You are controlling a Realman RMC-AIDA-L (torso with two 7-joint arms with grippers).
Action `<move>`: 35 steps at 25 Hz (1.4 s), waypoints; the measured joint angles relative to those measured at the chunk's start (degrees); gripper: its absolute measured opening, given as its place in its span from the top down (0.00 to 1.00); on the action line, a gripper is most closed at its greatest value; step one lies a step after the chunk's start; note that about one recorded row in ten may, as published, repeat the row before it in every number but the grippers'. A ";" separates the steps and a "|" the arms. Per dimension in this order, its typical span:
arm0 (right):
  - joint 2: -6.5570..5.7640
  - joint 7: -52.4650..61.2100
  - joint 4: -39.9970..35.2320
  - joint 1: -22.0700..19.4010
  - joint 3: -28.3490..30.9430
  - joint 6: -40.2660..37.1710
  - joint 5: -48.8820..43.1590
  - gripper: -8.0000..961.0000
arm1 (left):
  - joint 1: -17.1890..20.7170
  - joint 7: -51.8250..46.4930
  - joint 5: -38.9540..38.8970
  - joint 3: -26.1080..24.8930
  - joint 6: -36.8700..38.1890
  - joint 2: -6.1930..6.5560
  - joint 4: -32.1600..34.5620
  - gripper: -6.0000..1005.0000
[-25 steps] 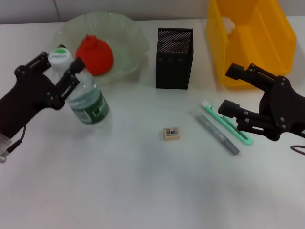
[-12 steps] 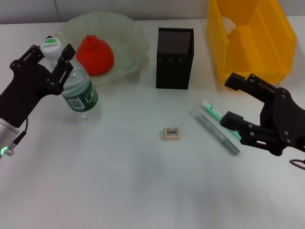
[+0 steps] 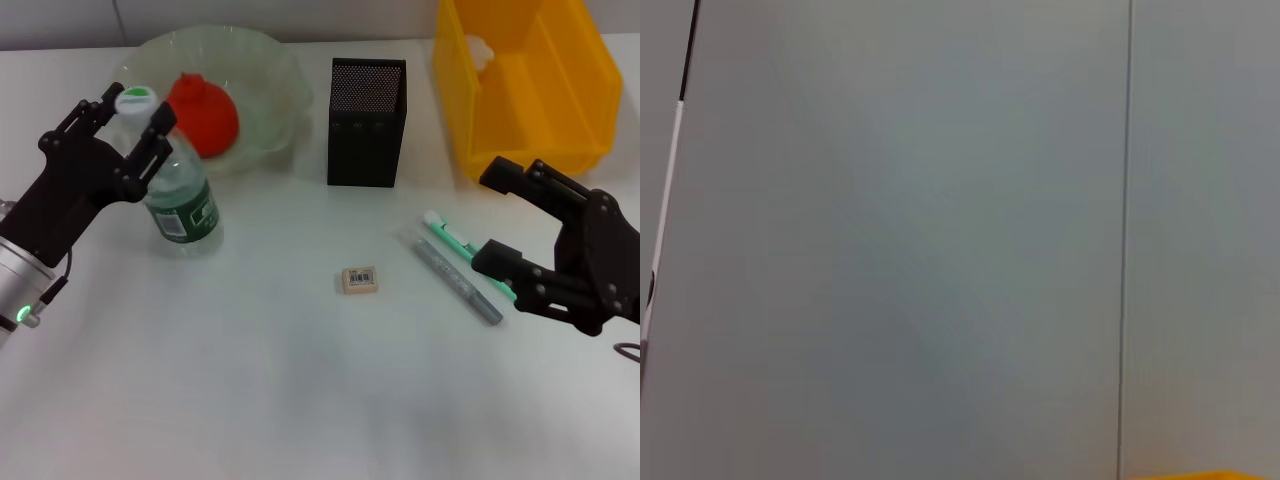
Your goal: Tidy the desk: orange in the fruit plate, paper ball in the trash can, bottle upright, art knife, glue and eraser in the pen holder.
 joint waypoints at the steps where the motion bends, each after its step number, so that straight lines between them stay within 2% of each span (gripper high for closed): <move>1: 0.00 -0.02 0.00 -0.22 0.06 -0.33 0.01 0.13 | -0.01 0.00 0.02 0.03 0.00 0.00 -0.02 0.55; 6: -0.02 -0.07 0.00 -0.51 0.07 -1.18 0.01 0.13 | 0.24 -0.26 0.18 0.01 2.19 0.04 0.02 0.33; 11: -0.10 -0.07 0.00 -0.58 0.92 -1.14 0.04 0.13 | 2.60 -1.93 0.62 0.68 14.11 0.63 1.84 0.28; 15: -0.26 0.04 -0.28 -0.85 4.75 -1.17 0.09 0.13 | 5.71 -13.12 2.59 4.45 20.95 1.10 11.87 0.24; 18: -0.64 2.99 -2.81 -1.04 8.34 -1.23 0.11 0.13 | 7.30 -25.15 6.70 9.78 23.83 2.79 21.59 0.22; 20: -0.81 8.57 -7.70 -1.03 10.39 -1.23 0.11 0.13 | 7.50 -29.88 10.38 12.75 24.96 4.33 25.71 0.22; 22: -0.66 18.53 -16.87 -1.01 11.18 -1.21 0.05 0.13 | 7.20 -33.61 15.10 14.43 25.18 5.46 28.51 0.22; 23: -0.65 24.23 -22.77 -0.81 11.22 -0.98 -0.07 0.13 | 6.84 -34.73 17.38 14.68 25.04 5.63 29.33 0.22; 27: -1.00 47.74 -46.81 1.29 8.69 -0.29 -5.46 0.13 | 4.82 -37.89 27.50 14.57 23.69 5.42 31.80 0.22; 30: -1.90 62.30 -64.13 4.96 3.83 0.23 -17.14 0.13 | 3.22 -39.39 33.20 14.43 22.15 4.96 32.57 0.22; 33: -2.40 73.20 -74.87 9.08 -3.44 0.53 -31.16 0.13 | 1.98 -40.92 36.24 14.42 19.98 4.56 32.83 0.22; 35: -2.47 78.66 -78.35 12.31 -9.87 0.52 -40.92 0.13 | 1.57 -41.21 37.22 14.43 18.97 4.37 32.92 0.22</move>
